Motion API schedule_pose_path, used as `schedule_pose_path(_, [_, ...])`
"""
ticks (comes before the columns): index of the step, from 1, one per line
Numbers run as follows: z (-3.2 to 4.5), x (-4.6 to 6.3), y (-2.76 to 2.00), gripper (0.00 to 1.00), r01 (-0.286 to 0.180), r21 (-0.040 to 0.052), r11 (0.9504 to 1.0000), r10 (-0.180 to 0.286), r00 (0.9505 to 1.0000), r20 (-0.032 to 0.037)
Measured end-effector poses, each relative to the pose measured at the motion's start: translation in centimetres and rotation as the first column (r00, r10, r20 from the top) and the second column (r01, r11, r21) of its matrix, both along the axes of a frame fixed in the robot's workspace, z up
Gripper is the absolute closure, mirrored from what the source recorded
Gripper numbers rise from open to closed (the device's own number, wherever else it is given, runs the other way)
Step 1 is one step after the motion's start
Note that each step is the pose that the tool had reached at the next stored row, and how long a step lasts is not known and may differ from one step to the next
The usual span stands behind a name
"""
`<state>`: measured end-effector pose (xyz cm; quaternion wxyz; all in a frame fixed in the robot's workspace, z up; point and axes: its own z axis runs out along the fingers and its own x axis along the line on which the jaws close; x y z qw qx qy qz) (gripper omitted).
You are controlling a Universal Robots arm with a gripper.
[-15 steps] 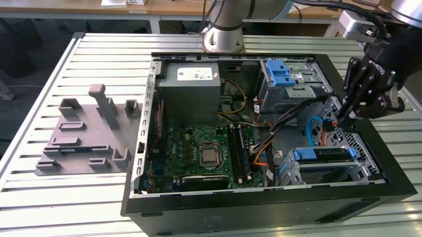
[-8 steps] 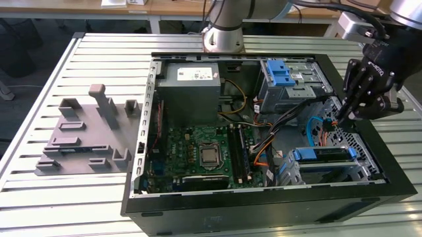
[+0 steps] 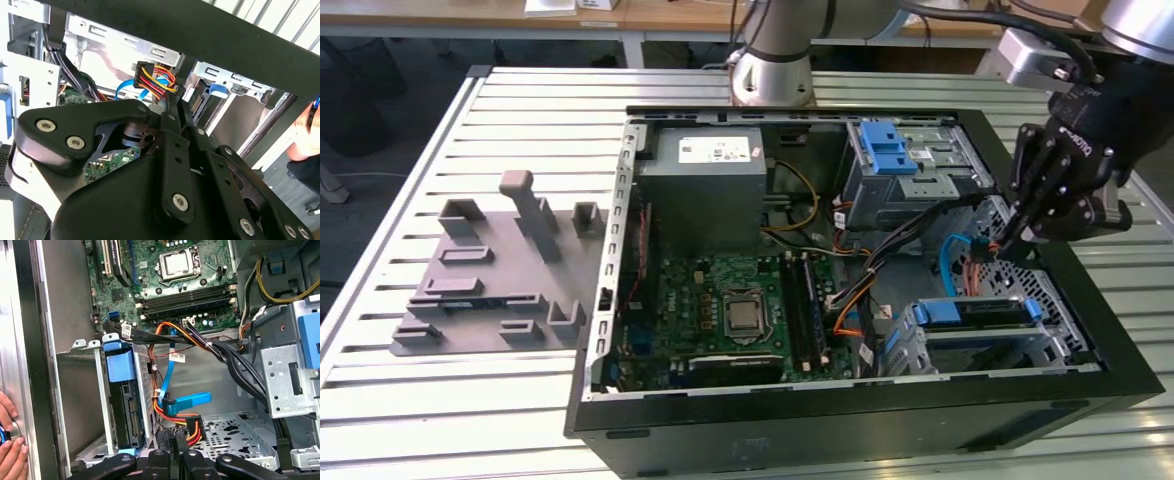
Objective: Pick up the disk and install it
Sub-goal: 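Insert the first disk wire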
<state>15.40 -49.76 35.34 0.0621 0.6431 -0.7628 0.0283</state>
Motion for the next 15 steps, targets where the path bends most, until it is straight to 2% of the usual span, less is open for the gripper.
schedule_pose_path(10, [-0.01, -0.52, -0.42, 0.84, -0.048, 0.0014, 0.9988, 0.048, 0.9988, 0.0054])
schedule_pose_path(15, [-0.03, -0.76, -0.91, 0.84, -0.06, 0.0023, 0.9982, 0.059, 0.9981, 0.0136])
